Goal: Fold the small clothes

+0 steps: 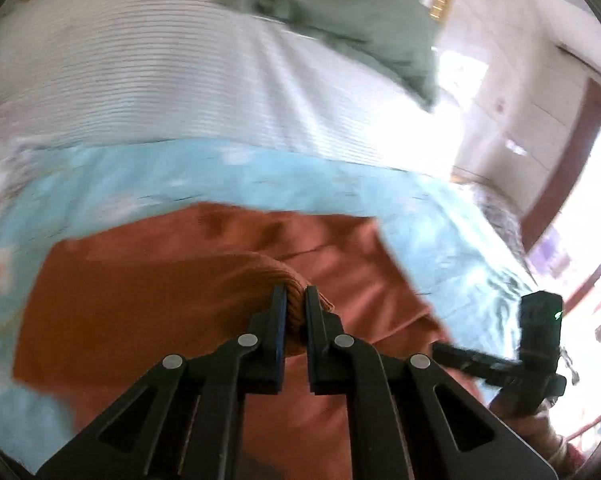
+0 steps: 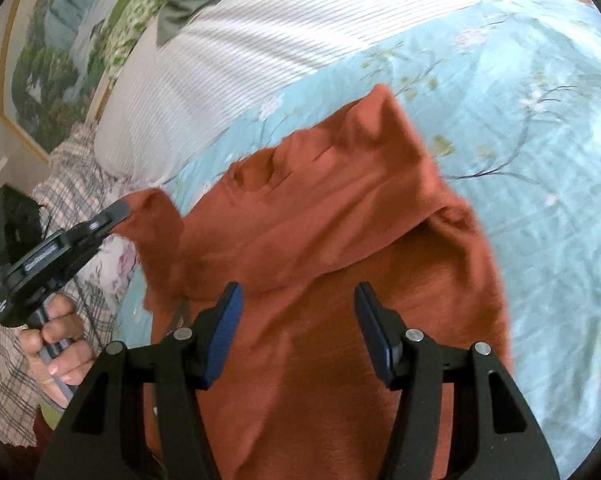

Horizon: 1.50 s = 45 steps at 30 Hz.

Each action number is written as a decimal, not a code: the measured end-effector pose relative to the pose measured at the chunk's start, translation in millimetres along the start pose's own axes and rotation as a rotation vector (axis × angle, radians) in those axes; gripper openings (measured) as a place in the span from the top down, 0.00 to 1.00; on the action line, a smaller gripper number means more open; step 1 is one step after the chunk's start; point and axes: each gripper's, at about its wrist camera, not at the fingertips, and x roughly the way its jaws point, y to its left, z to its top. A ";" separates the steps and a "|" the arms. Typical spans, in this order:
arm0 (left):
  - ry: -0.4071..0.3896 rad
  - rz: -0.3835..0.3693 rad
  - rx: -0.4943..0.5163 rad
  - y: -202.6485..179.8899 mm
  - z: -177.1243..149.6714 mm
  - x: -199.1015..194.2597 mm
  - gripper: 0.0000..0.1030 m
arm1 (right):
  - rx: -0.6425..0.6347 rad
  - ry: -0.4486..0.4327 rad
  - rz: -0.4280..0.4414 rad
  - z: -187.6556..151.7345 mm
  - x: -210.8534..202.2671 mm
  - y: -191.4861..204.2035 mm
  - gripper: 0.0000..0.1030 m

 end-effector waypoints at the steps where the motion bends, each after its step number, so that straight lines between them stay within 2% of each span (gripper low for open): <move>1: 0.002 -0.019 0.017 -14.6 4.7 14.6 0.94 | 0.006 -0.007 -0.004 1.5 -2.7 -3.8 0.43; 5: 0.069 -0.065 0.022 -47.4 8.6 83.4 0.94 | 0.033 -0.032 -0.025 5.7 -13.8 -19.2 0.43; 10: 0.150 -0.026 0.031 -61.5 -2.8 157.7 0.94 | 0.047 -0.030 -0.035 7.9 -13.1 -26.7 0.43; 14: 0.214 -0.010 0.021 -57.6 -17.1 188.9 0.91 | 0.050 -0.019 -0.020 8.9 -6.7 -24.2 0.43; 15: 0.223 -0.020 0.013 -57.2 -20.2 192.0 0.85 | 0.048 -0.016 -0.017 9.5 -4.3 -22.7 0.43; 18: 0.236 -0.031 -0.014 -51.8 -25.6 179.9 0.53 | 0.041 -0.001 -0.007 11.4 3.7 -19.0 0.43; 19: 0.220 -0.028 -0.011 -49.2 -29.2 168.9 0.50 | 0.038 0.004 -0.003 12.1 6.4 -17.8 0.43; 23: 0.177 0.004 -0.018 -30.3 -47.6 120.2 0.47 | 0.016 0.048 0.020 18.2 28.1 -10.2 0.43; 27: 0.148 0.118 -0.055 10.1 -79.6 70.0 0.47 | 0.007 0.076 0.030 28.3 53.2 -4.7 0.43; 31: 0.125 0.268 -0.132 64.4 -111.4 25.7 0.47 | -0.006 0.087 0.009 45.3 80.8 -2.5 0.43; 35: 0.121 0.393 -0.227 117.5 -131.3 -0.5 0.49 | -0.034 0.107 -0.034 62.0 113.7 -1.0 0.43; 36: 0.124 0.420 -0.248 129.1 -135.0 -3.5 0.51 | -0.046 0.116 -0.031 64.2 118.9 -0.2 0.48; 37: 0.122 0.435 -0.274 141.0 -137.9 -6.8 0.54 | -0.061 0.136 -0.021 65.9 125.4 1.6 0.75; 38: 0.117 0.440 -0.293 148.2 -138.8 -7.5 0.56 | -0.073 0.165 -0.024 67.1 130.6 4.8 0.89; 40: 0.107 0.439 -0.325 160.2 -138.7 -7.4 0.64 | -0.090 0.150 -0.003 70.3 122.4 10.7 0.90; 44: 0.089 0.471 -0.304 161.6 -130.0 -3.2 0.64 | -0.068 0.035 0.072 88.3 63.7 13.5 0.95; 45: 0.089 0.491 -0.294 161.5 -129.6 -2.2 0.64 | -0.058 0.013 0.068 92.7 54.1 11.3 0.95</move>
